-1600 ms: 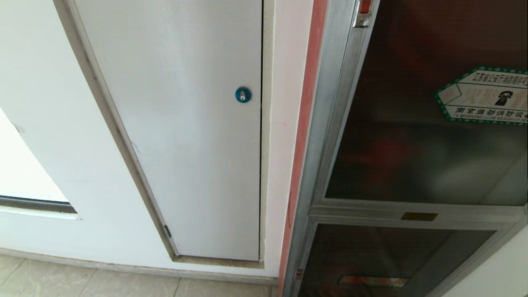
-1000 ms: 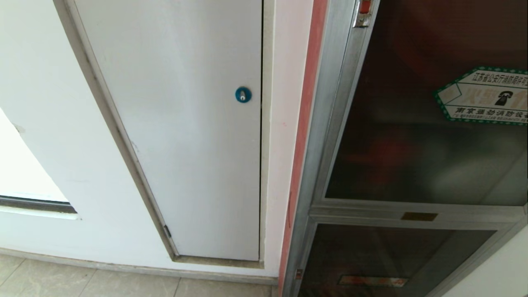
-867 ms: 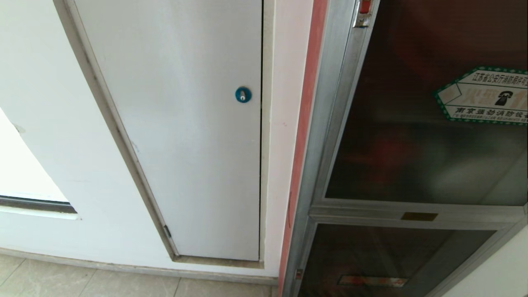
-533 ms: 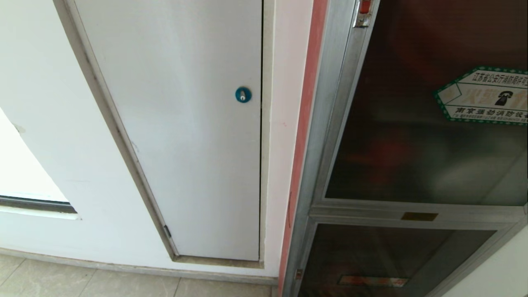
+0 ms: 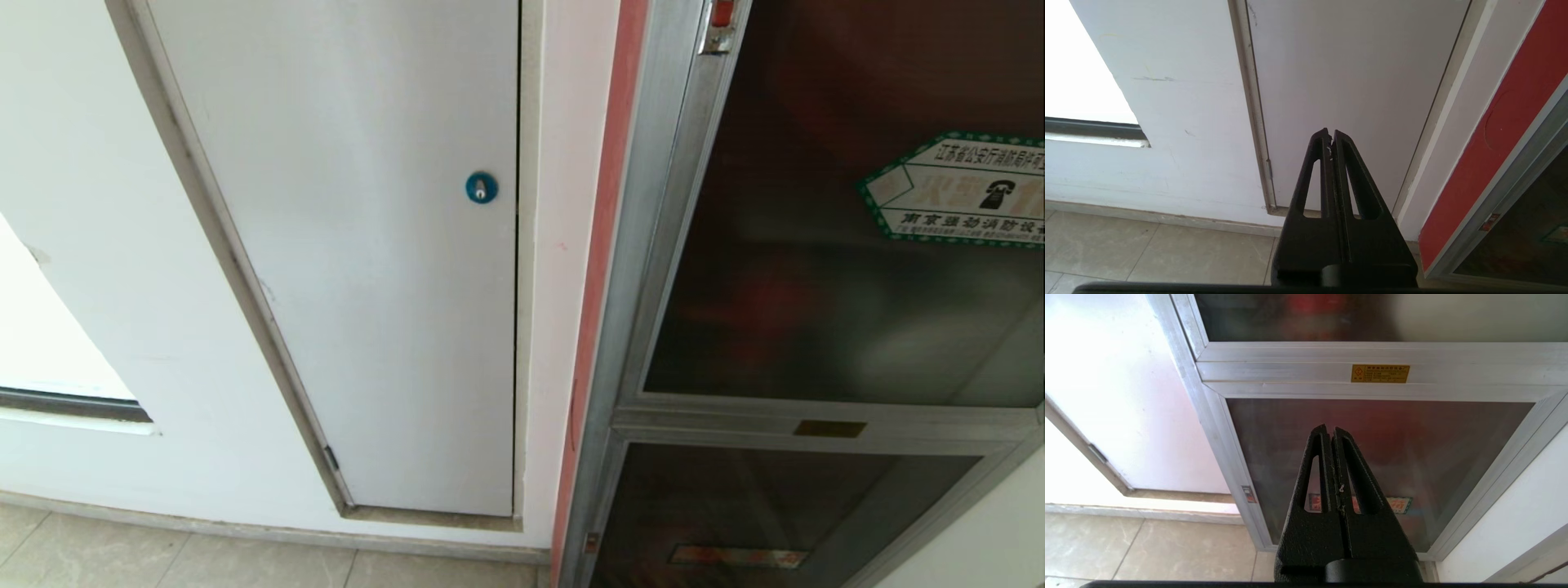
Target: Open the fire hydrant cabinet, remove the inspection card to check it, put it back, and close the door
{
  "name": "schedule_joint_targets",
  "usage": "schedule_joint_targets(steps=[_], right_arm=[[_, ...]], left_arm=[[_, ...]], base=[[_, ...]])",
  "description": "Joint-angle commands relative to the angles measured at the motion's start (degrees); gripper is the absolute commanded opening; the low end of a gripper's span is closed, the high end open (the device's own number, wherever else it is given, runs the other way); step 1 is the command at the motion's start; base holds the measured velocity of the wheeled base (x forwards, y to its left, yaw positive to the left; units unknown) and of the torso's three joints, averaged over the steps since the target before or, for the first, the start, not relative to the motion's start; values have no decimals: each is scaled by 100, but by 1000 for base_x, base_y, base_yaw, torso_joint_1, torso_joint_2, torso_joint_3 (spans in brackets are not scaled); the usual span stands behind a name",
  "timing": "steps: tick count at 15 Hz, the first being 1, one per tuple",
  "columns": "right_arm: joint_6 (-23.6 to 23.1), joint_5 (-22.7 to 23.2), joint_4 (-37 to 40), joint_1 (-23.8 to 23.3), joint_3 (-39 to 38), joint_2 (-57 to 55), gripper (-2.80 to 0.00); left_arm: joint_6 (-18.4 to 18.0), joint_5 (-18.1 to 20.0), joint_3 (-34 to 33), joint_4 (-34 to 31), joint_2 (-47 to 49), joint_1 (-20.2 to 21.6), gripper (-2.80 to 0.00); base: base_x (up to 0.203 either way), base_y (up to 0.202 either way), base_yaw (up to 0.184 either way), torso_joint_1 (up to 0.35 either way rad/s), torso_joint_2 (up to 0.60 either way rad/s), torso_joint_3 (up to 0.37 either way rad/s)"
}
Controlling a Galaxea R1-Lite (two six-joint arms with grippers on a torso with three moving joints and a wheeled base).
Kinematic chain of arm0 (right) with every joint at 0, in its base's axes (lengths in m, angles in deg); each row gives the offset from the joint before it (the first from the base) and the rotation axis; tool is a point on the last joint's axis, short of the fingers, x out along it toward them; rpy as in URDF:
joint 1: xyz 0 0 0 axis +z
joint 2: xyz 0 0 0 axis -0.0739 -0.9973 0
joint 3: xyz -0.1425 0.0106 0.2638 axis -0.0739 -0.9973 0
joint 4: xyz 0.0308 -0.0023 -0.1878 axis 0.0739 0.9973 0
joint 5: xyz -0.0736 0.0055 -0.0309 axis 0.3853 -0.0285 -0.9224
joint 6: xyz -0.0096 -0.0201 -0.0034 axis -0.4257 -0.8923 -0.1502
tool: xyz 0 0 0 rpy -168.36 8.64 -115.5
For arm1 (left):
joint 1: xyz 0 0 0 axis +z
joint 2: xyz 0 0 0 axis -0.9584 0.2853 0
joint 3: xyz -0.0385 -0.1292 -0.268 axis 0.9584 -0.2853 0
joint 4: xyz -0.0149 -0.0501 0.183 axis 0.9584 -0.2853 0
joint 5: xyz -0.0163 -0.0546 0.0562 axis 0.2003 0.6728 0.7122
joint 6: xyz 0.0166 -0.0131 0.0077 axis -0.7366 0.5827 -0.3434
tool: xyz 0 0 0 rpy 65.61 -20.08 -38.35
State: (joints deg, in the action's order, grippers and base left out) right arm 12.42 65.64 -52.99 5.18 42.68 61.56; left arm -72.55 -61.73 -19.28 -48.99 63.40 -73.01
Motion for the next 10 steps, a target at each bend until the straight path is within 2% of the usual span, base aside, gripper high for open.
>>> schedule_joint_targets(steps=[1,4,7,10], right_arm=[[-19,16,4,3,62,-9,-280],[34,76,176,3,716,-260,-280],[54,235,226,16,1453,-1042,-280],[84,594,242,31,2276,-1898,-280]], left_arm=[[7,-4,-114,4,-1,2,-280],[8,-4,-114,4,-1,2,-280],[8,-4,-114,4,-1,2,-280],[6,-4,-114,4,-1,2,-280]], base=[[0,0,0,0,0,0],[0,0,0,0,0,0],[0,0,0,0,0,0],[0,0,0,0,0,0]])
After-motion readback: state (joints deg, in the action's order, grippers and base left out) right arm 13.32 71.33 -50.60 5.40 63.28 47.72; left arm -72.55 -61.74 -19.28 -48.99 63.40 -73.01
